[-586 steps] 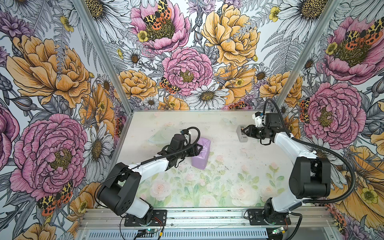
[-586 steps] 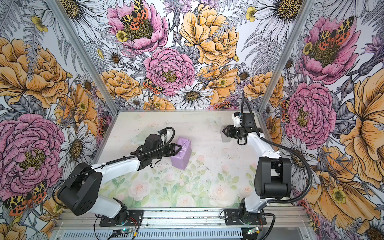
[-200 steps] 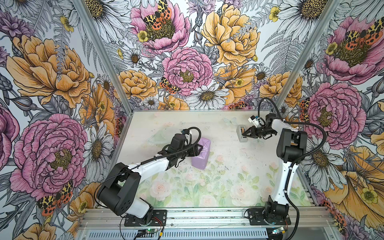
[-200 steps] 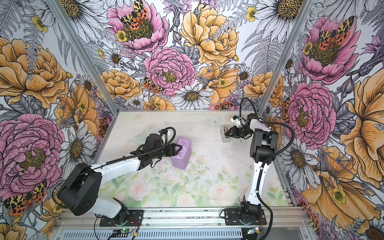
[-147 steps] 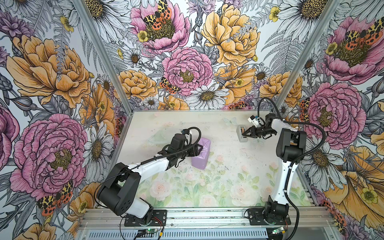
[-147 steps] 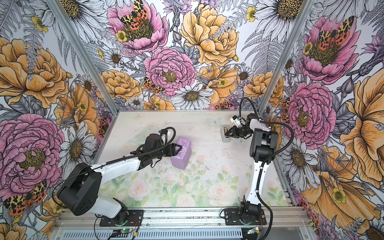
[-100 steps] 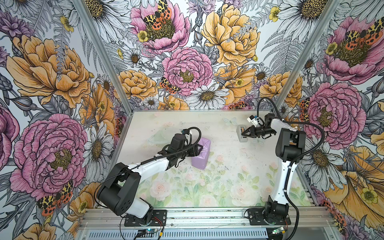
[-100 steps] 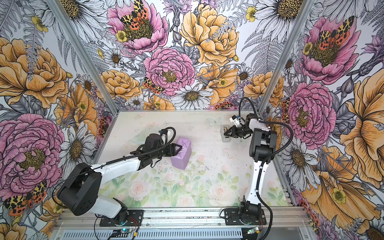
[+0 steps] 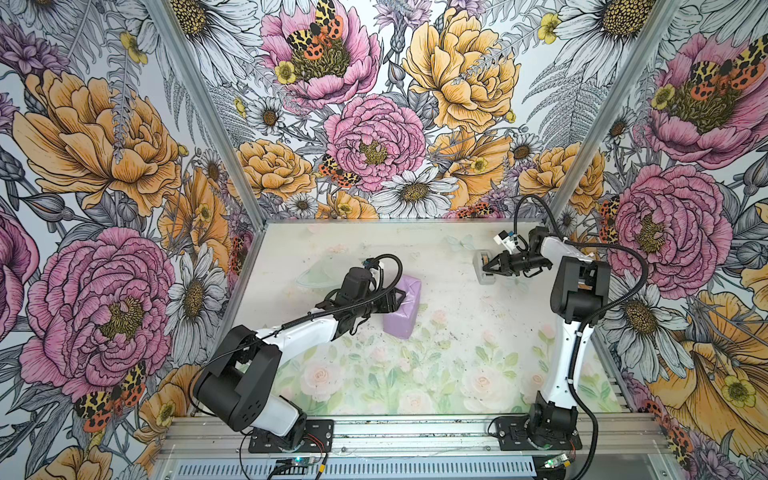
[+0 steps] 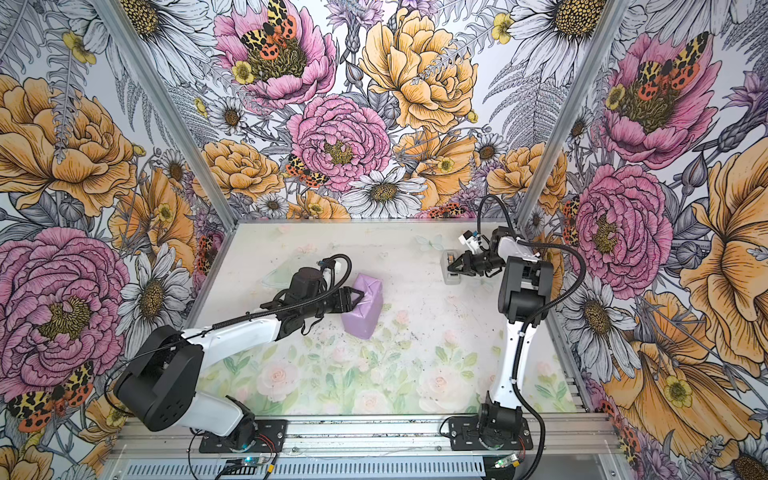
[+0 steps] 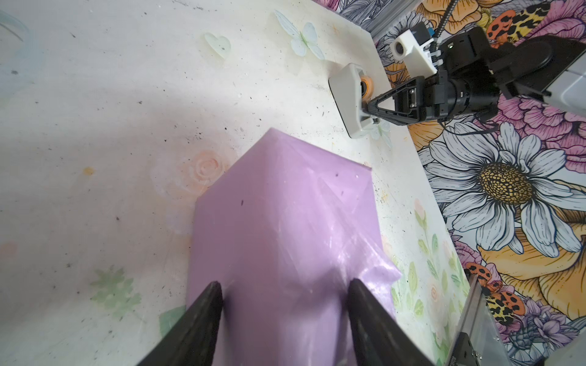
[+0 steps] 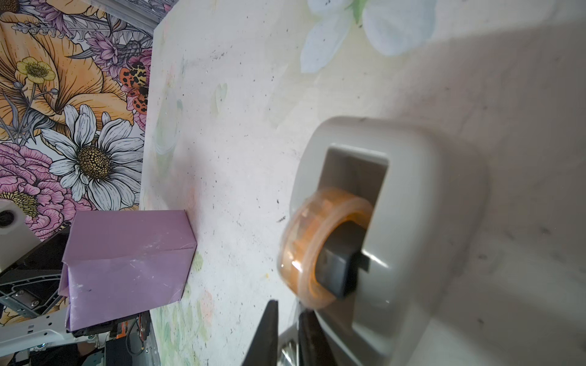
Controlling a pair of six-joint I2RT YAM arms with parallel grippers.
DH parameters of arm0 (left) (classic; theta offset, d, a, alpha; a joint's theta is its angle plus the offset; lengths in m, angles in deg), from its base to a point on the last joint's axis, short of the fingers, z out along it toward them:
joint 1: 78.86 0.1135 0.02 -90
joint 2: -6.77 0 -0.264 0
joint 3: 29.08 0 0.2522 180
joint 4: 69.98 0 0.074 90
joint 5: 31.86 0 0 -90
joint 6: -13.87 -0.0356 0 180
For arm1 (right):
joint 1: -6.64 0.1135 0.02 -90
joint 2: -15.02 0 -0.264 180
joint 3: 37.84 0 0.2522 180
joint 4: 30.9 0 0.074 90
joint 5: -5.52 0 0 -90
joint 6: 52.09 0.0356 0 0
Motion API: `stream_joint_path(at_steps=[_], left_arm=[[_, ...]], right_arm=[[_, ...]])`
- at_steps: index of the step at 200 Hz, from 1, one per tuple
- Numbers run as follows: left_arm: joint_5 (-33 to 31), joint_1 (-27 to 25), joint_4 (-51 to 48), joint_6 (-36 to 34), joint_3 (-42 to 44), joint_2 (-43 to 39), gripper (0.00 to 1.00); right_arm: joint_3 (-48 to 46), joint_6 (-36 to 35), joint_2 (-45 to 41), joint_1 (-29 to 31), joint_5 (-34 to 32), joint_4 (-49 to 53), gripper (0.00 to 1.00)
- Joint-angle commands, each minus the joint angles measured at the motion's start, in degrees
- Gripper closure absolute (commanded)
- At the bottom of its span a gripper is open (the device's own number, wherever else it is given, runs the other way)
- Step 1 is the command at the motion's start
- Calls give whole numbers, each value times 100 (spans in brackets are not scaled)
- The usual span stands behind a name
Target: Wrap the gift box in paper
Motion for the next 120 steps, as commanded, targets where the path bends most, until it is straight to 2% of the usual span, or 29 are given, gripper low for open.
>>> stream_joint_path(at_steps=[1, 21, 57, 120], left_arm=[[-154, -47, -640, -183, 88, 119, 36], [-154, -47, -640, -183, 89, 111, 36], [-176, -47, -652, -192, 79, 91, 36], [-177, -56, -657, -193, 79, 83, 36]], right_arm=[[150, 39, 127, 14, 16, 119, 90], [142, 71, 20, 3, 75, 110, 100], [134, 274, -346, 5, -40, 93, 100], [22, 734, -735, -3, 233, 43, 100]])
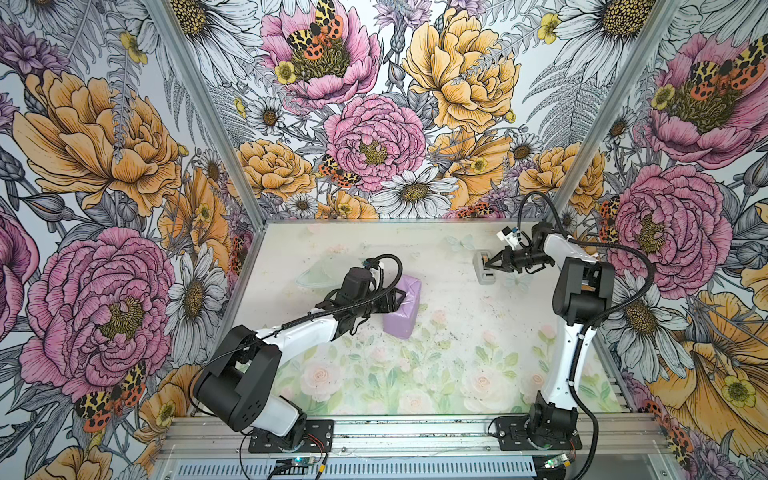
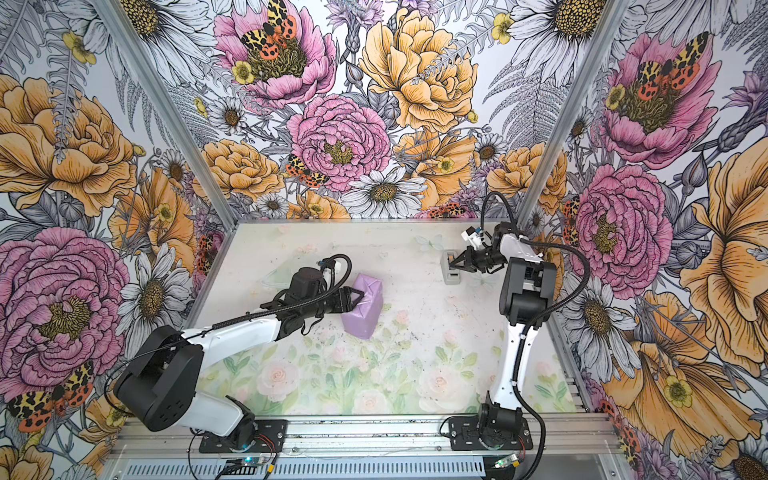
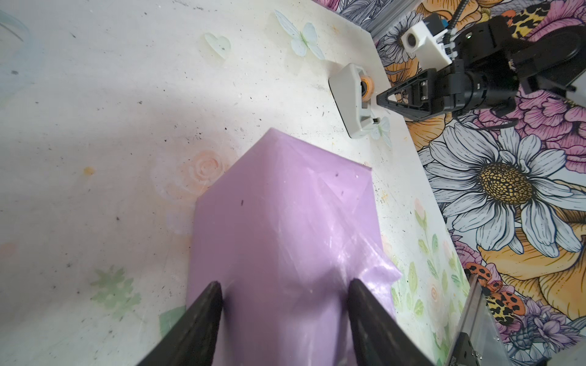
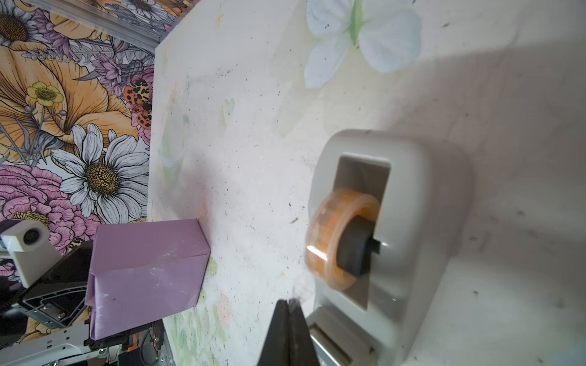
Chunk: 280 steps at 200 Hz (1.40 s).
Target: Wrap the gift box in paper
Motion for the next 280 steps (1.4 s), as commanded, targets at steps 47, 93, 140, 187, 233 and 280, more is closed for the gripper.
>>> stream_joint_path(at_steps=[47, 93, 140, 187, 233, 280], left_arm=[[-196, -56, -684, -207, 78, 36, 36], [-211, -48, -701, -218, 72, 31, 36], [-204, -47, -702, -240, 61, 43, 36], [-186, -59, -666, -225, 70, 57, 36], [-200, -67, -666, -216, 96, 39, 36], [-213, -73, -666, -214, 111, 31, 36]], right_arm=[[-389, 726, -825, -20, -22, -295, 100], [-1573, 1303, -1654, -104, -122, -1129, 100], [-2799, 1771, -2207, -98, -379, -2071, 100], [-3625, 2049, -2185, -80, -431, -2735, 100], [-3866, 2152, -2040, -80, -825, -2995, 100], [-3984, 2385, -1763, -80, -937, -3390, 100]])
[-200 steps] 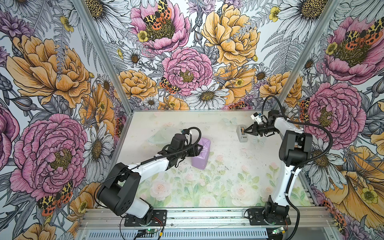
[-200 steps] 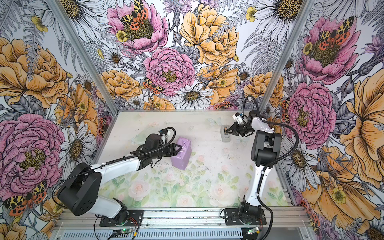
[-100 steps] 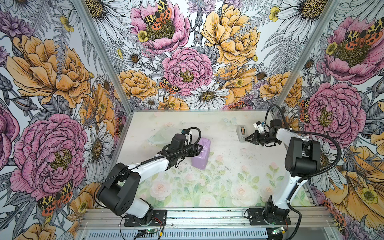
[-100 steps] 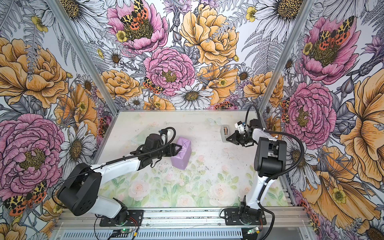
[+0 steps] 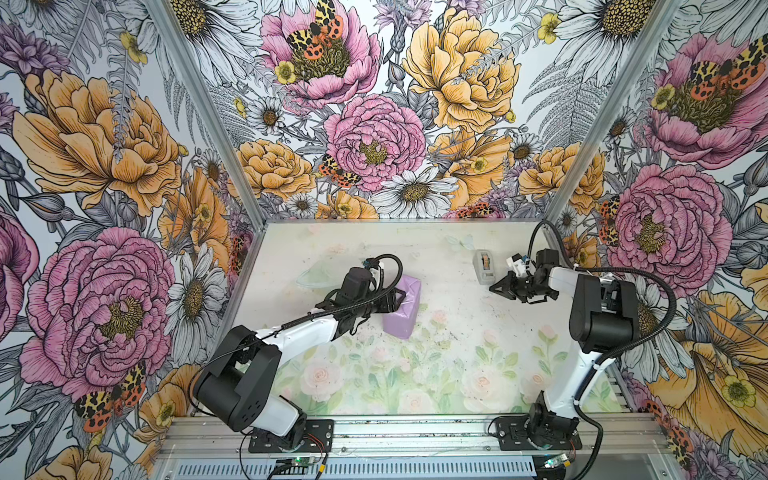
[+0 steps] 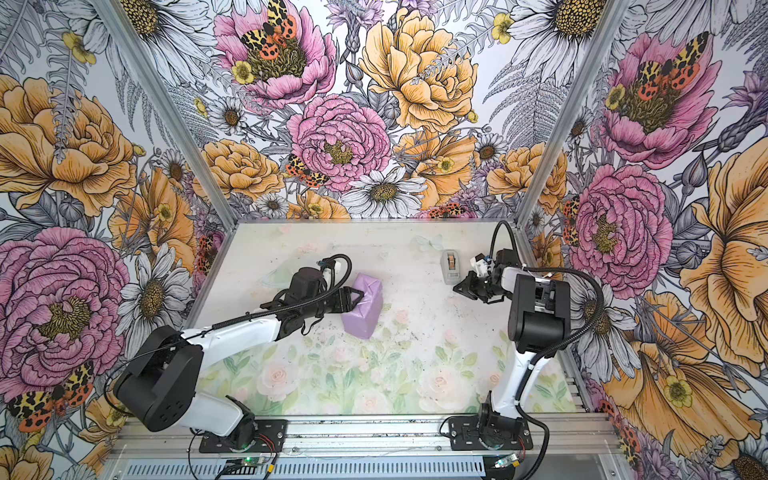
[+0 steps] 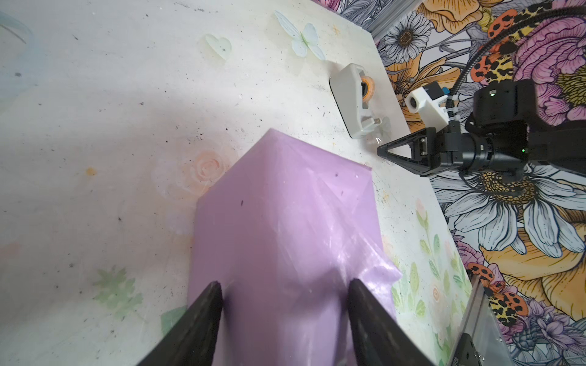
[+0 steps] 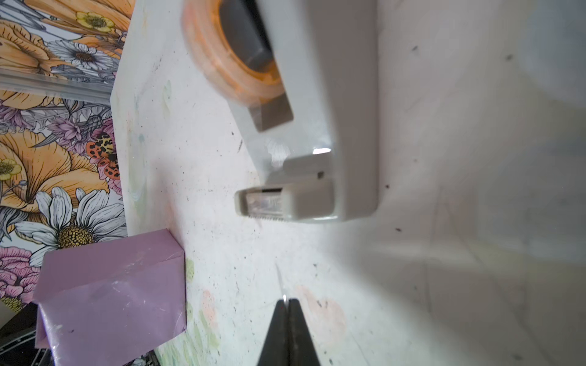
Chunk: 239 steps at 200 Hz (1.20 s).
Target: Wrap the gift box in paper
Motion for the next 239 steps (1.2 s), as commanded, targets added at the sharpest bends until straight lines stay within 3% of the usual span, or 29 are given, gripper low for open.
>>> stream_joint_path(at_steps=[1, 140, 172, 214, 239], left_arm=[[-180, -58, -651, -195, 108, 42, 36], [-220, -58, -706, -213, 119, -16, 36], [-253, -57, -739, -236, 114, -31, 36], [-273, -60, -750, -245, 123, -22, 36], [-265, -67, -739, -249, 107, -21, 36]], right_arm=[[-86, 172, 214, -4, -139, -370, 100], [-548, 1266, -1, -24, -1124, -1026, 100], [-708, 1026, -483, 63, -692, -1127, 100], [-915, 875, -1776, 205, -200, -1100, 100], [-910, 668, -2348, 593, 105, -971, 100]])
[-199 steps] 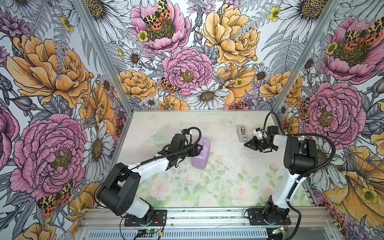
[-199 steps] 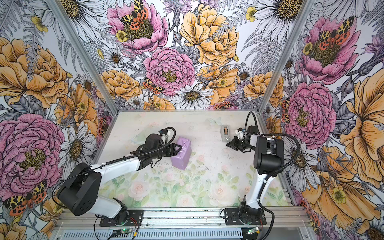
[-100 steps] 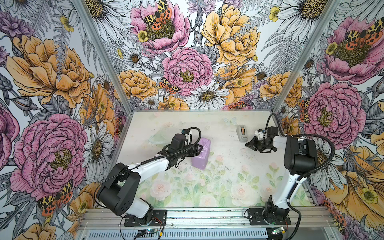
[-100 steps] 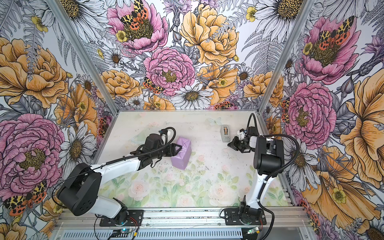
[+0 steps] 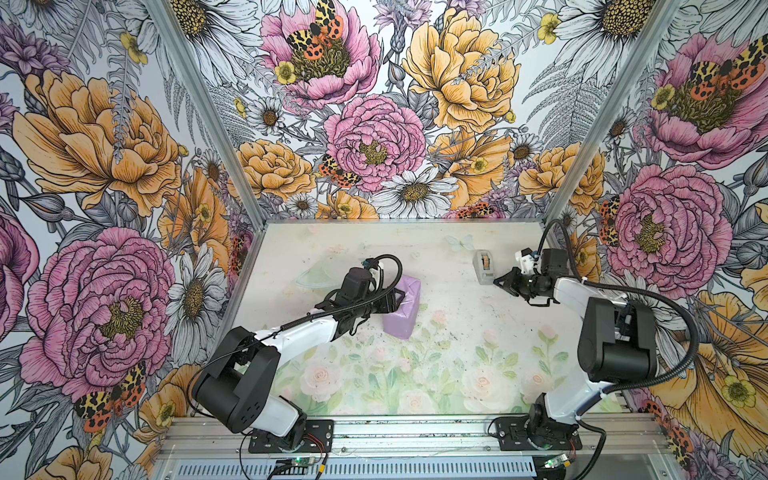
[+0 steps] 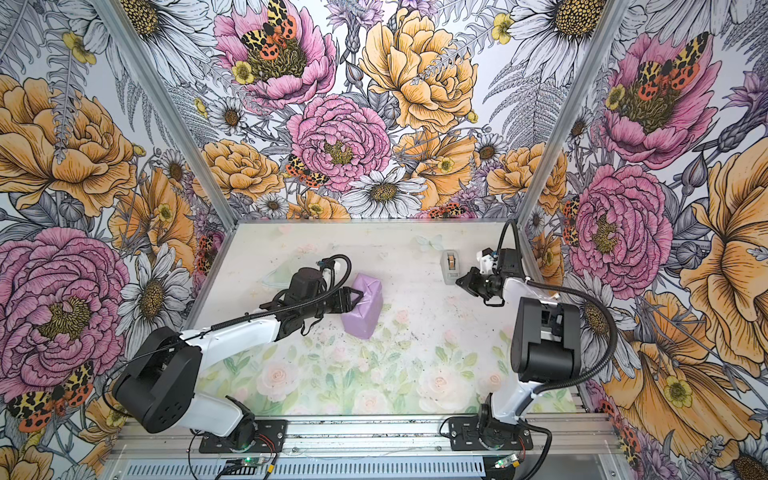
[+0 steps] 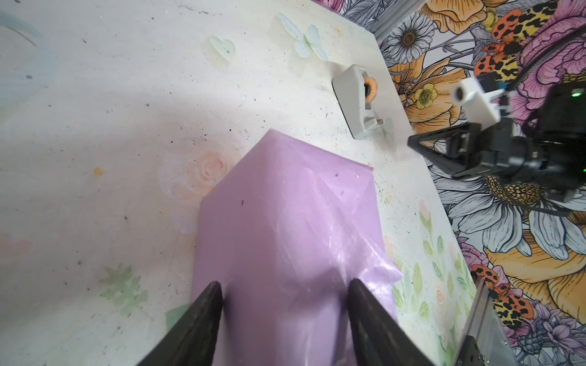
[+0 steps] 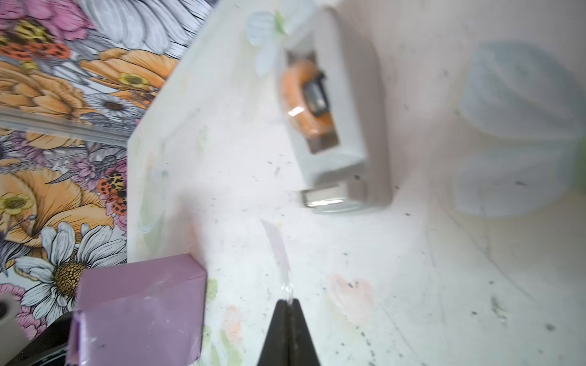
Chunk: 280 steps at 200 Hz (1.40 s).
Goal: Wrap the gift box in paper
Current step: 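Carry the tape strip with the right gripper to the box top beside the left gripper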
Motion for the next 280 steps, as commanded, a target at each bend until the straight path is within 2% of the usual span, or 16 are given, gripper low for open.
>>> stream_joint_path(at_steps=[1, 46, 81, 107, 175, 280], left_arm=[[-190, -64, -676, -223, 106, 17, 36], [-182, -84, -674, -227, 70, 83, 36], [-176, -99, -671, -232, 44, 75, 36], [-175, -101, -675, -248, 36, 61, 36], [-171, -108, -700, -265, 10, 57, 36], [-178, -124, -700, -267, 9, 56, 36]], right_arm=[[18, -313, -514, 379, 462, 41, 100], [403, -847, -907, 1799, 716, 397, 100], [946, -1265, -462, 2807, 801, 1115, 100], [1239, -1576, -109, 3294, 800, 1514, 100], [1619, -1889, 470, 3655, 910, 1965, 100], [1876, -1992, 891, 3694, 779, 2312, 100]])
